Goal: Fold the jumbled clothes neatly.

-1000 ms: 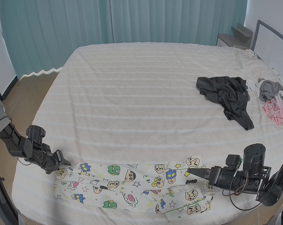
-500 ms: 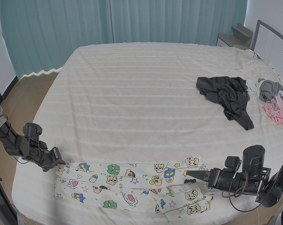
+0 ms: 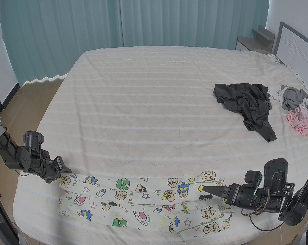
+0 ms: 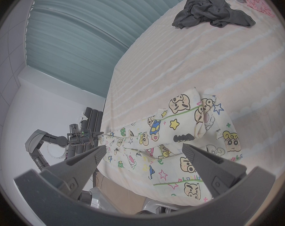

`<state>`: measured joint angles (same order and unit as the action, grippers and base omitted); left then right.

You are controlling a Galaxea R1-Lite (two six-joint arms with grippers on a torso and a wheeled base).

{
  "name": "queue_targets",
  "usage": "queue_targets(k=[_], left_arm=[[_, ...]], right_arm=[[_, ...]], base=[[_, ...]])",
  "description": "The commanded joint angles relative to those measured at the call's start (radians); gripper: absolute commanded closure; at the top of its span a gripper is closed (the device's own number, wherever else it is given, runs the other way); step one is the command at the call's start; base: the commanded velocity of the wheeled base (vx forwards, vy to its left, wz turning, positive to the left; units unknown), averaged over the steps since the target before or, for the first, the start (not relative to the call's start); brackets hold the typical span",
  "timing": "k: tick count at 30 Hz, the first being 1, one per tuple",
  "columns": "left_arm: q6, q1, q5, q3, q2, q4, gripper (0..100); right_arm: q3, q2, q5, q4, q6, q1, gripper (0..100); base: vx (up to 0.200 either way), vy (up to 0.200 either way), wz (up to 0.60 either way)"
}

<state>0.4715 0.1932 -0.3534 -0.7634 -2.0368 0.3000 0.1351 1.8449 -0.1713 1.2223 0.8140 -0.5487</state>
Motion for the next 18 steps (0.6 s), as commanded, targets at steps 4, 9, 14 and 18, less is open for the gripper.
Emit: queue_targets(k=[4, 9, 14, 18], left_arm=[[-0.011, 0.028, 0.033, 0.001, -0.060, 0.042, 0], [-0.097, 0.080, 0.001, 0.056, 0.000, 0.039, 0], [-0.243, 0.112, -0.035, 0.121, 0.044, 0.041, 0], [-0.215, 0.132, -0.030, 0.104, 0.060, 0.045, 0]], right_arm=[[-0.002, 0.004, -0.002, 0.000, 0.001, 0.001, 0], [-0.002, 0.005, -0.002, 0.000, 0.001, 0.001, 0], [-0.002, 0.007, -0.004, 0.000, 0.001, 0.001, 0], [-0.009, 0.008, -0.002, 0.000, -0.001, 0.001, 0]], base=[[0.000, 0.000, 0.00], [0.000, 0.000, 0.00], [0.000, 0.000, 0.00], [0.000, 0.000, 0.00]])
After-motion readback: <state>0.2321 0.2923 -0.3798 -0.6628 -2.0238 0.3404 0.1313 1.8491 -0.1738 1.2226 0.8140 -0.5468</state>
